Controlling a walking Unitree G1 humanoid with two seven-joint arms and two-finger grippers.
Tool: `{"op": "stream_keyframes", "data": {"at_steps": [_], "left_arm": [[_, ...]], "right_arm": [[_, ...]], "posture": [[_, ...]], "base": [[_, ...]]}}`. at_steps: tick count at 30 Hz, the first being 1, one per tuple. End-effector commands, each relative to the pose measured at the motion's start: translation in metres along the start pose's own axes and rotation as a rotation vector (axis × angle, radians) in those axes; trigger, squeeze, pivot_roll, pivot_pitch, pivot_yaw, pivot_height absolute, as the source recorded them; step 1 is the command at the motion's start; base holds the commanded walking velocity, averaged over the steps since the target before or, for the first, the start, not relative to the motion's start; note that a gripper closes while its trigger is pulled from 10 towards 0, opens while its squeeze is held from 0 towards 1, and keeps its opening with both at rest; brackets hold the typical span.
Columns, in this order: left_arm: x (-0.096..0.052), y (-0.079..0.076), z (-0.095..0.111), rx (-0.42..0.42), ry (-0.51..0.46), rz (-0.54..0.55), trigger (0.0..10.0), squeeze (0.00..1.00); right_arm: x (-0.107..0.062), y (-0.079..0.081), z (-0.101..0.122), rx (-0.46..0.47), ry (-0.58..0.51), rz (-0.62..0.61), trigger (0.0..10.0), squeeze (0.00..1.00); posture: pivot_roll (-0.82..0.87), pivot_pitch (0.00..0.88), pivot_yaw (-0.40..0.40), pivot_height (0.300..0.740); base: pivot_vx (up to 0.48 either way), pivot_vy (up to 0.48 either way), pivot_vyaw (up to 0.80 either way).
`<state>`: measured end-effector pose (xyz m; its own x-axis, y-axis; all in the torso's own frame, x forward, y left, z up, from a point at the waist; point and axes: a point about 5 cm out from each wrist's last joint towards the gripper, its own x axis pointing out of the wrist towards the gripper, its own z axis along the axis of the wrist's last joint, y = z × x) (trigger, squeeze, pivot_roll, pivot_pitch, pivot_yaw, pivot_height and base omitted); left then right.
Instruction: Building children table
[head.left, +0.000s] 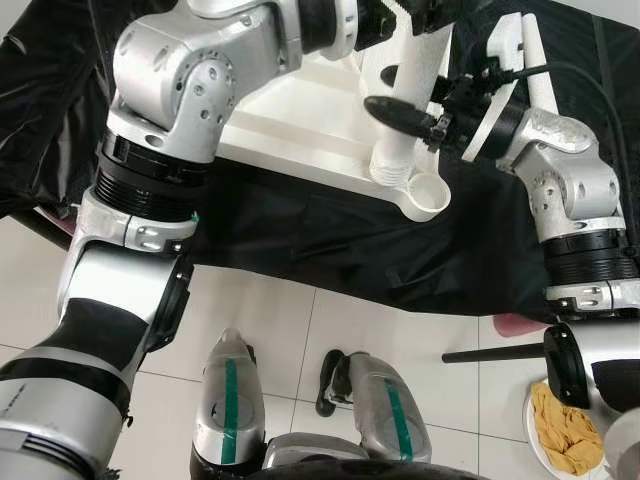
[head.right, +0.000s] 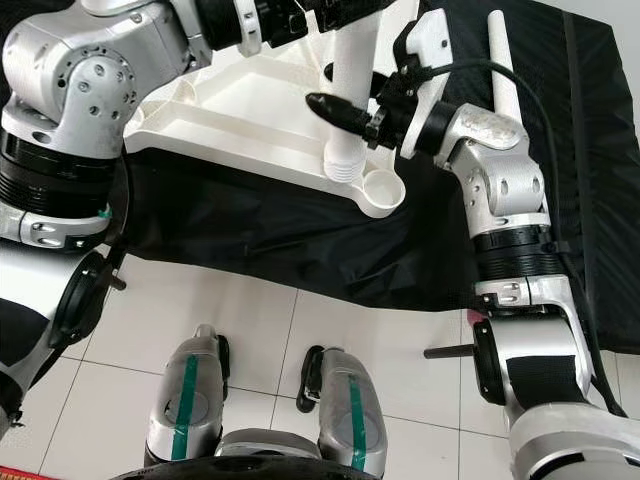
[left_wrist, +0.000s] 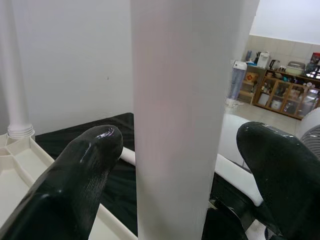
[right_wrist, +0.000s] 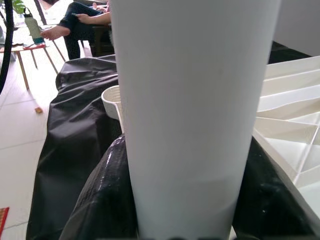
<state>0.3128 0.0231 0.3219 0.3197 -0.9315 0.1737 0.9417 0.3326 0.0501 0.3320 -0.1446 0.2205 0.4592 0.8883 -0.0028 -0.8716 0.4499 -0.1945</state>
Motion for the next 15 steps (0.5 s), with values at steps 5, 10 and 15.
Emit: {"op": "stream_keyframes", "data": {"at_steps": [5,10,15], "left_arm": [[0.0068,-0.0114,0.0028,0.018,0.015,-0.194,10.0,0.00],[0.0114,-0.0066,0.0021,0.004,0.039,-0.154,10.0,0.00],[0.0128,-0.0025,0.0041,-0.033,0.039,-0.140,3.3,0.00]], "right_arm": [[-0.0003,0.0027,0.0041,-0.033,0.002,0.025,10.0,0.00],[0.0000,0.0032,0.0054,-0.042,0.003,0.034,10.0,0.00],[-0.0004,0.0031,0.0054,-0.047,0.007,0.035,10.0,0.00]], "posture": [[0.10,0.031,-0.062,0.740],[0.10,0.023,-0.063,0.740],[0.10,0.024,-0.062,0.740]], "base": [[0.000,0.000,0.00],[0.000,0.000,0.00],[0.000,0.000,0.00]]}}
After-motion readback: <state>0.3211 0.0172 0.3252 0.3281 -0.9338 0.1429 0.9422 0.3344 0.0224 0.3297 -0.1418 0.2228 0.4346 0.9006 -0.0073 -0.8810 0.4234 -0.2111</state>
